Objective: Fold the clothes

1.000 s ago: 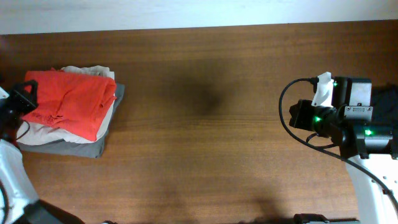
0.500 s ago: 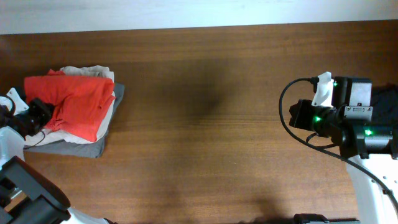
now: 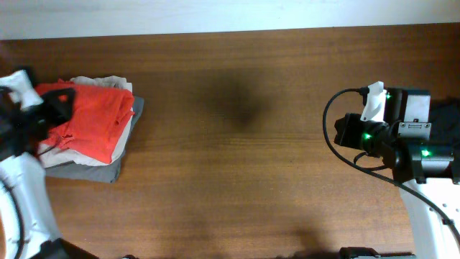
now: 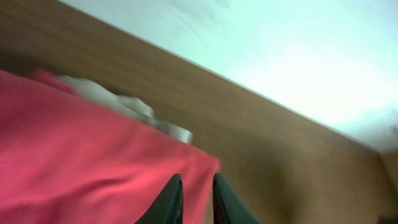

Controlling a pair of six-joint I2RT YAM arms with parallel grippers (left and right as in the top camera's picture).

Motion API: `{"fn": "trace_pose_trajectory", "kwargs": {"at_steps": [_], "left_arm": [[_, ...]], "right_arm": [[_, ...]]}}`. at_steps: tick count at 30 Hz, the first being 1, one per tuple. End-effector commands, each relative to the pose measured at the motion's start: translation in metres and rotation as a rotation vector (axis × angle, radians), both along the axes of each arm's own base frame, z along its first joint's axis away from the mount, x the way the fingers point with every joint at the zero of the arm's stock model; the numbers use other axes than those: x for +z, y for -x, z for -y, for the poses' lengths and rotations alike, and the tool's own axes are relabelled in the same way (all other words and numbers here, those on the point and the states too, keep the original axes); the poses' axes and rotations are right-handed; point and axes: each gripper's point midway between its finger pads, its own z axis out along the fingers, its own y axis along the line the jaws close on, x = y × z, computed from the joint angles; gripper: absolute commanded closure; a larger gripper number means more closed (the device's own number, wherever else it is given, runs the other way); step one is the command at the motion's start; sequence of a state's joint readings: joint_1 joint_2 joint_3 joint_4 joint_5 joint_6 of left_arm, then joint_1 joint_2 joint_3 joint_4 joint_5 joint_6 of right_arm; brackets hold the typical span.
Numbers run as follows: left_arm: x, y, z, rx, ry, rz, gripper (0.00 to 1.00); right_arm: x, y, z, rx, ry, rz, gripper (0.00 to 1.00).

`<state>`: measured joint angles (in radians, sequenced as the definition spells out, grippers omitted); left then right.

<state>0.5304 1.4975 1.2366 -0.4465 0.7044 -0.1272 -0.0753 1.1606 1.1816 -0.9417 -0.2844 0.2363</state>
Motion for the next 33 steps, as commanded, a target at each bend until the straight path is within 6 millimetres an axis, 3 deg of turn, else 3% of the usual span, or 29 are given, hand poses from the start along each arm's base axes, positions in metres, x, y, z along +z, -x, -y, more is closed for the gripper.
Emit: {"fn": "trace_pose_trajectory", "kwargs": {"at_steps": [1,7,10,12,14,17,20,26,30,33], "left_arm": [[-0.054,-0.011,0.014,0.000,-0.038,-0.150,0.87],[-0.141,-0.010,0.020,0.018,-0.057,-0.387,0.92],[-0.163,-0.006,0.018,0.021,-0.032,-0.444,0.94],[-0.164,-0.003,0.017,0.023,-0.020,-0.456,0.94],[-0.146,-0.003,0.024,-0.009,0.023,-0.419,0.94],[-0.082,-0.002,0.041,-0.103,0.061,-0.290,0.83],[-0.022,0.010,0.050,-0.164,-0.034,-0.182,0.81],[0.085,0.061,0.061,-0.173,-0.349,0.039,0.66],[0.135,0.109,0.074,-0.213,-0.618,0.203,0.58],[0.160,0.138,0.086,-0.230,-0.742,0.299,0.54]], "right_arm": [[0.002,-0.001,0.003,-0.014,0.002,0.004,0.96],[0.001,-0.001,0.001,-0.010,-0.004,0.001,0.96],[0.001,-0.001,0.001,-0.010,-0.004,0.002,0.96],[0.002,-0.001,0.001,-0.010,-0.004,0.005,0.96],[0.002,-0.001,0.001,-0.010,-0.003,0.007,0.96],[0.005,-0.001,0.001,0.002,0.007,0.020,0.96],[0.018,-0.002,0.001,0.033,0.036,0.066,0.96],[0.082,0.006,-0.004,0.119,0.099,0.264,0.93],[0.127,0.025,-0.019,0.213,0.102,0.419,0.90],[0.147,0.043,-0.023,0.224,0.103,0.494,0.89]]}}
